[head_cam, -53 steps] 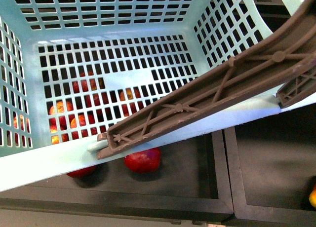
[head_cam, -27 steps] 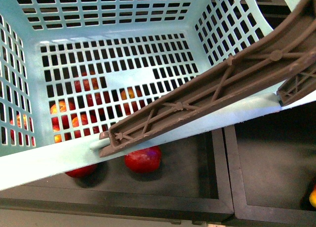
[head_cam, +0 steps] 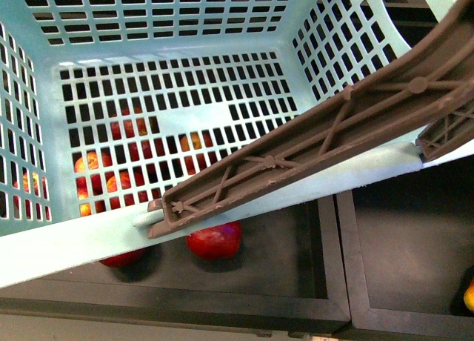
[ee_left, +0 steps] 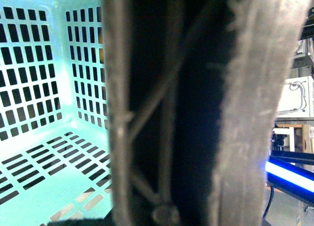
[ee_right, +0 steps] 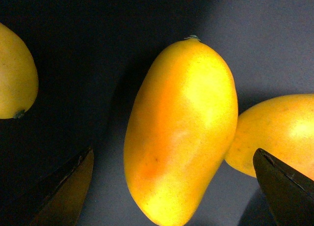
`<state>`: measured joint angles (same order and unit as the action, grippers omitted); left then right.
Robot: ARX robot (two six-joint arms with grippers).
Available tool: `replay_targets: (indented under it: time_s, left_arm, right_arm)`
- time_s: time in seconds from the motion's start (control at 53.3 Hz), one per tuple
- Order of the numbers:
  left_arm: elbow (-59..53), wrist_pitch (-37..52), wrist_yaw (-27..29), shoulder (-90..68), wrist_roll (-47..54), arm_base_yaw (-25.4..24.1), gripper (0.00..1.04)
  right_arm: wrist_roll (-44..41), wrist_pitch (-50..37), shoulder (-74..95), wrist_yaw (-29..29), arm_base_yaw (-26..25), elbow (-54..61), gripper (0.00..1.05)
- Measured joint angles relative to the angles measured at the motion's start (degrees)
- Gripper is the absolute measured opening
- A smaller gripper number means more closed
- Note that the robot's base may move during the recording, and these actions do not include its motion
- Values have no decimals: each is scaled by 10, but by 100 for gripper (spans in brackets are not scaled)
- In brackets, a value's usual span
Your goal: Pick mango and avocado into basket
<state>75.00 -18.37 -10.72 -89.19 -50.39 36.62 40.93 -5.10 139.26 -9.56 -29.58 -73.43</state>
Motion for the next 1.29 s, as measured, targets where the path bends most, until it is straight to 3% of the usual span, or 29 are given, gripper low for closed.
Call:
replay_targets:
  time_s: [1.089,1.295]
  left_arm:
    - [0,0,0,0,0,0,13]
    - [0,0,0,0,0,0,13]
  right_arm:
    - [-33,43,102,-25,13,-118,96]
    - [-39,28,102,-29,12,-100,70]
